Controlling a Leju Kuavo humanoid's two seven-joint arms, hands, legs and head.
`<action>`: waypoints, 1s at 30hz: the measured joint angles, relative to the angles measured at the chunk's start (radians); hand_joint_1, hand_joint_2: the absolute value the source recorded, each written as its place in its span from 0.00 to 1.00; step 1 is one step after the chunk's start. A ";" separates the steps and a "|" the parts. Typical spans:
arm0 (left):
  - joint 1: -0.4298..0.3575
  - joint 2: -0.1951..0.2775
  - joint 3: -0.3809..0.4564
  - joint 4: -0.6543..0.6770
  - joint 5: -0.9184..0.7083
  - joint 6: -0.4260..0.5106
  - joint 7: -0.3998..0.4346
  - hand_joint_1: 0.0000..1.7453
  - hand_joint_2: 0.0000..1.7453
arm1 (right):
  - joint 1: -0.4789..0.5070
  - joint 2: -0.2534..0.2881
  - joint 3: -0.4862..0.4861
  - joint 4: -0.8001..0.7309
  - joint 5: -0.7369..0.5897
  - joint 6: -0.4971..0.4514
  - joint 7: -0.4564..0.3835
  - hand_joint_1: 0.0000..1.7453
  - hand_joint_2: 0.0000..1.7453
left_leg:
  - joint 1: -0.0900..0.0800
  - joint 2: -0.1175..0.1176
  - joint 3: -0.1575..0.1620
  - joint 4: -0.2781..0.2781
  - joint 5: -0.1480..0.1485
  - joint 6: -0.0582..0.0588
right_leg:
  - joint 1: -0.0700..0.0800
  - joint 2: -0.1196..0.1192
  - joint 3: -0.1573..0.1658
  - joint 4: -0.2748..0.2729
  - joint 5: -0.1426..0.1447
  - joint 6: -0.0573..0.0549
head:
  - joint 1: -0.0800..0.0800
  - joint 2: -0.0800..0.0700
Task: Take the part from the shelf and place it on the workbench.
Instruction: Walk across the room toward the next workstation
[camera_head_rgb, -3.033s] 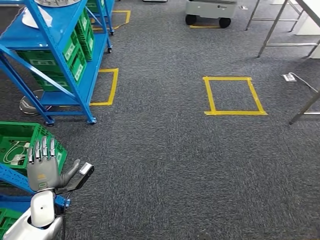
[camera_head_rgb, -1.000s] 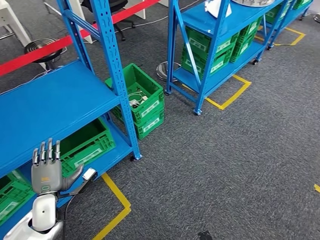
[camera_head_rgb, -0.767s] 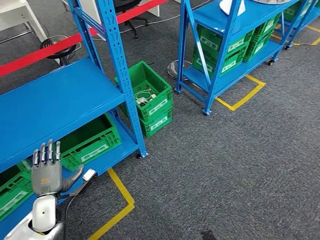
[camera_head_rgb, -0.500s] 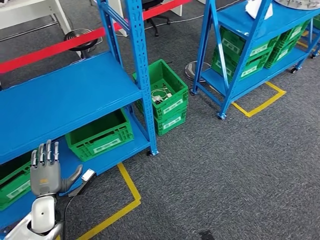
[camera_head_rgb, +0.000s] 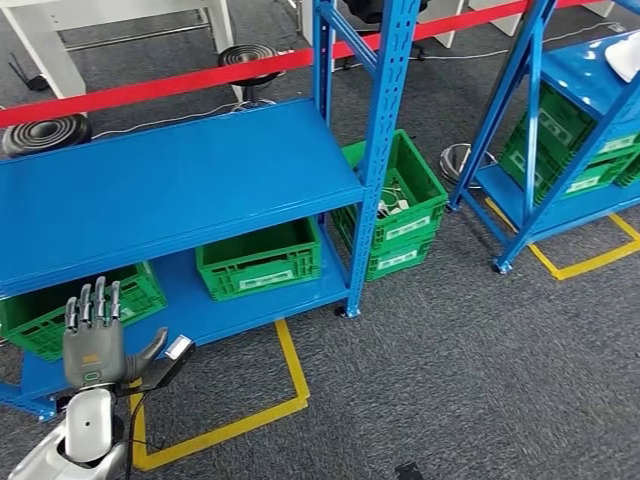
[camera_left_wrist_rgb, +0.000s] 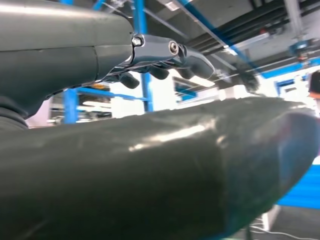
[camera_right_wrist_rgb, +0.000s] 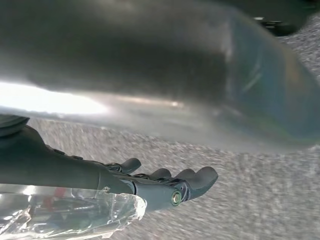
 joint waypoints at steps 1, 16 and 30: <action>-0.001 -0.001 0.000 0.000 0.000 0.000 0.000 0.00 0.00 | -0.001 0.000 0.000 0.000 0.000 0.000 0.000 0.00 0.00 | 0.000 -0.013 -0.002 0.003 0.000 -0.004 | -0.005 0.030 0.029 -0.062 0.023 -0.001 | 0.000 0.000; 0.001 -0.007 0.015 -0.003 0.000 -0.005 -0.006 0.00 0.00 | -0.004 -0.002 0.000 0.000 -0.009 0.021 -0.010 0.00 0.00 | -0.003 0.087 -0.040 0.079 -0.015 -0.043 | 0.001 -0.073 0.065 -0.128 0.034 -0.041 | -0.017 0.000; 0.001 -0.010 0.025 -0.006 0.000 -0.005 -0.006 0.00 0.00 | -0.004 -0.005 0.000 0.000 -0.019 0.023 -0.012 0.00 0.00 | -0.009 0.095 0.006 -0.008 -0.001 -0.023 | 0.007 -0.075 0.072 -0.147 0.044 -0.024 | -0.014 0.000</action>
